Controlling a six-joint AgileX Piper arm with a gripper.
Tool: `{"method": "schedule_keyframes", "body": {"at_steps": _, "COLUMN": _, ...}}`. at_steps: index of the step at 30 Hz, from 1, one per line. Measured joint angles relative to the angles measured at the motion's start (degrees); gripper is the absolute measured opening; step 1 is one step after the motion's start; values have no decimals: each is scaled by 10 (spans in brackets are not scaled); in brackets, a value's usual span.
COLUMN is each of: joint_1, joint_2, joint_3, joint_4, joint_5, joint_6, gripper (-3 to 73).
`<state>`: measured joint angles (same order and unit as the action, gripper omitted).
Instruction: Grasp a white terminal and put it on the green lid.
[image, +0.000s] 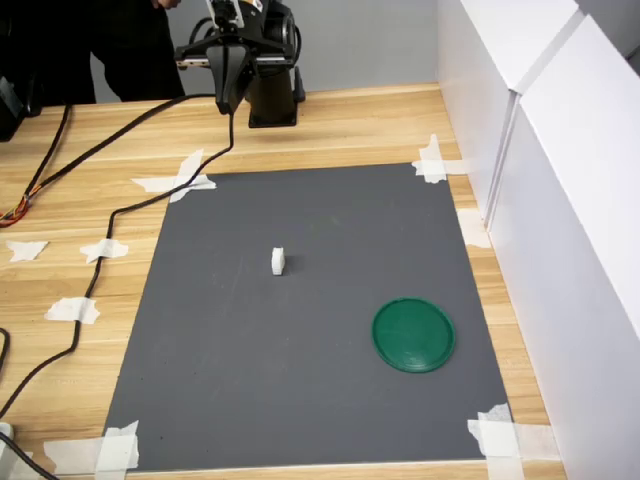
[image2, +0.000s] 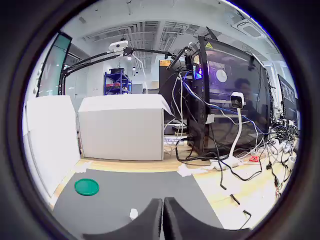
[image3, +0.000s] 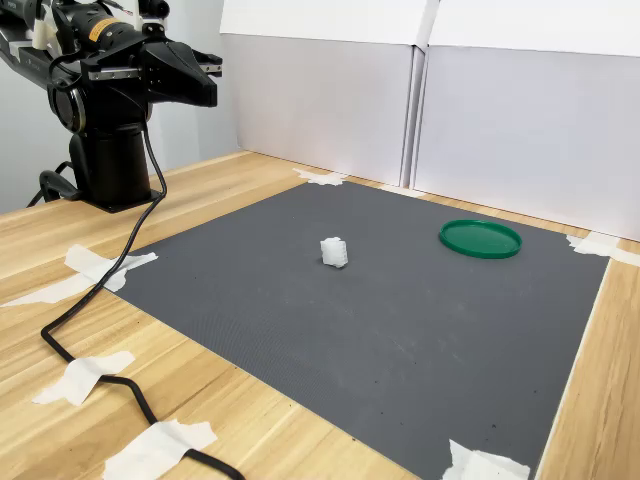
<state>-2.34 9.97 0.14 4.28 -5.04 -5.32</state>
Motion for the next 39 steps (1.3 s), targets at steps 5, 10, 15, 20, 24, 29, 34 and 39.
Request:
{"method": "schedule_keyframes", "body": {"at_steps": 5, "joint_1": 0, "joint_2": 0, "joint_3": 0, "joint_4": 0, "joint_5": 0, "joint_6": 0, "gripper": -16}}
{"method": "schedule_keyframes", "body": {"at_steps": 10, "joint_1": 0, "joint_2": 0, "joint_3": 0, "joint_4": 0, "joint_5": 0, "joint_6": 0, "gripper": -16}}
{"method": "schedule_keyframes", "body": {"at_steps": 15, "joint_1": 0, "joint_2": 0, "joint_3": 0, "joint_4": 0, "joint_5": 0, "joint_6": 0, "gripper": -16}}
{"method": "schedule_keyframes", "body": {"at_steps": 20, "joint_1": 0, "joint_2": 4, "joint_3": 0, "joint_4": 0, "joint_5": 0, "joint_6": 0, "gripper": -16}}
{"method": "schedule_keyframes", "body": {"at_steps": 24, "joint_1": 0, "joint_2": 32, "joint_3": 0, "joint_4": 0, "joint_5": 0, "joint_6": 0, "gripper": -16}}
{"method": "schedule_keyframes", "body": {"at_steps": 29, "joint_1": 0, "joint_2": 85, "joint_3": -10, "joint_4": 0, "joint_5": 28, "joint_6": -1, "gripper": -16}}
{"method": "schedule_keyframes", "body": {"at_steps": 34, "joint_1": 0, "joint_2": 131, "joint_3": -73, "joint_4": 0, "joint_5": 131, "joint_6": -1, "gripper": -16}}
{"method": "schedule_keyframes", "body": {"at_steps": 39, "joint_1": 0, "joint_2": 169, "joint_3": -147, "joint_4": 0, "joint_5": 245, "joint_6": -1, "gripper": -16}}
